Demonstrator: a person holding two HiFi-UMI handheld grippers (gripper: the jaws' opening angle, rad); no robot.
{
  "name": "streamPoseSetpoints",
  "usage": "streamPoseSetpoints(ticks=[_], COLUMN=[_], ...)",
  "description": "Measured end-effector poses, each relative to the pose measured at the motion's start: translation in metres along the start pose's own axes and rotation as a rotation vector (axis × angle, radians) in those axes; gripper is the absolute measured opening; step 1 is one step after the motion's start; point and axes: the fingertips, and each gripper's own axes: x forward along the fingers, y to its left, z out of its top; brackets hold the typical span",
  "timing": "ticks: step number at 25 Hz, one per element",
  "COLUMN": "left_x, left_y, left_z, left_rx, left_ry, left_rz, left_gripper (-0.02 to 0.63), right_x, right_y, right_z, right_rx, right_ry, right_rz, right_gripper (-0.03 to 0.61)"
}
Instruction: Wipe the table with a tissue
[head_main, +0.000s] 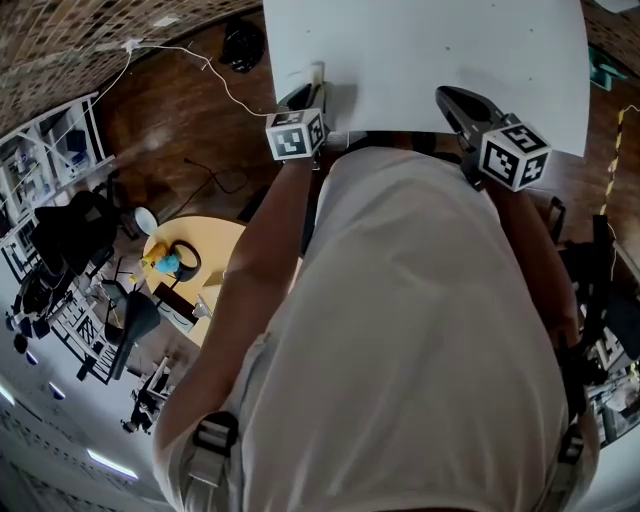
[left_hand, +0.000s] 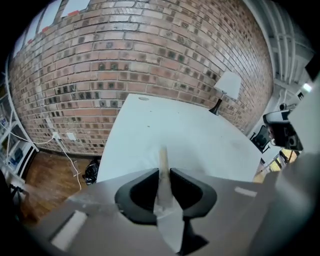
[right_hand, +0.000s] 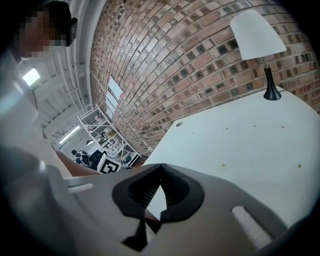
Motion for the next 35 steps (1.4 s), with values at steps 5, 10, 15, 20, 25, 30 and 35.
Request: streamPoseSetpoints(ticks=[5, 10, 15, 20, 25, 30, 35], left_x=[0.006, 0.011, 0.017, 0.021, 0.012, -0.001, -0.023], left_y=[-0.002, -0.019, -0.053, -0.102, -0.128, -0.092, -0.023], left_z=[-0.003, -0.005, -0.009, -0.026, -0.026, 0.021, 0.072], left_rx=[0.045, 0.110, 0.195, 0.349, 0.329, 0.136, 0.005], left_ry=[0.032, 0.069, 0.097, 0.173, 0.265, 0.059, -0.165], left_rz=[0.010, -0.022, -0.097, -0.283, -0.498, -0.472, -0.327], left_gripper=[0.072, 0.072, 0.072, 0.072, 0.072, 0.074, 0.074], right_x=[-0.001, -0.003, -0.006, -0.004, 0.002, 0.007, 0.020], right_y=[-0.002, -0.004, -0.005, 0.000, 0.003, 0.001, 0.006], right_z=[0.000, -0.001, -0.002, -0.003, 0.001, 0.002, 0.007], right_rx=[0.009, 0.005, 0.007, 0.002, 0.004, 0.012, 0.032], right_ry=[-0.003, -0.002, -0.002, 0.000, -0.013, -0.021, -0.039], right_rz=[-0.006, -0.012, -0.026, -0.039, -0.054, -0.095, -0.106], right_gripper=[0.006, 0.006, 0.006, 0.006, 0.006, 0.006, 0.006])
